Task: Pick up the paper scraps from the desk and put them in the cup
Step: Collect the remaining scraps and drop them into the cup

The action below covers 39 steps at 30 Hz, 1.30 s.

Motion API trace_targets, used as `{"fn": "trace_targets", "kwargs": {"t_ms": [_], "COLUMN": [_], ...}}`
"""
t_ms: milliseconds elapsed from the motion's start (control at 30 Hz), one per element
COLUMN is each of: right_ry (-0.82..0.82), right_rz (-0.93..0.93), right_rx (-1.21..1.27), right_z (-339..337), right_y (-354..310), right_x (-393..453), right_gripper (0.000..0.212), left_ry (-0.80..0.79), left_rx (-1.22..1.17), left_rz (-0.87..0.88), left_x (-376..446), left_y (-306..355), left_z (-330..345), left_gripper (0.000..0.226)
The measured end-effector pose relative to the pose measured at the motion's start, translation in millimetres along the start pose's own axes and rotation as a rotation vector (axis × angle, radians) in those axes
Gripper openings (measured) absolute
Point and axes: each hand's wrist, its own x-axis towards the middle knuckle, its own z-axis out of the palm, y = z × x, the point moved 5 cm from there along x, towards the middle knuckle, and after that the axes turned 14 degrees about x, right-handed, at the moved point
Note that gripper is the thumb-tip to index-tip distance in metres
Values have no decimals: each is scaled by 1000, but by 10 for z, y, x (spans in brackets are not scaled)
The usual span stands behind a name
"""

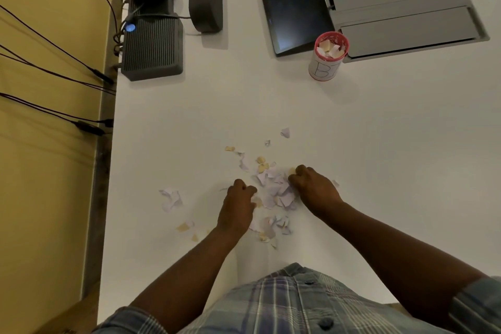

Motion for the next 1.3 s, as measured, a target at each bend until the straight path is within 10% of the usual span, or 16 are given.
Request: {"fn": "trace_targets", "kwargs": {"t_ms": [800, 967, 1300], "right_ry": [519, 626, 328], "right_rz": [334, 296, 372], "right_rx": [897, 525, 0], "right_z": [-2200, -2590, -2307], "right_y": [1086, 1255, 1145], "right_x": [1139, 1562, 2167], "right_gripper": [31, 27, 27], "left_ry": [140, 142, 174], "left_rx": [-328, -312, -346], "left_rz": [28, 16, 44], "left_x": [1283, 1316, 1265], "left_y": [333, 350, 396], "left_z": [-909, -919, -939], "left_gripper": [5, 8, 13]}}
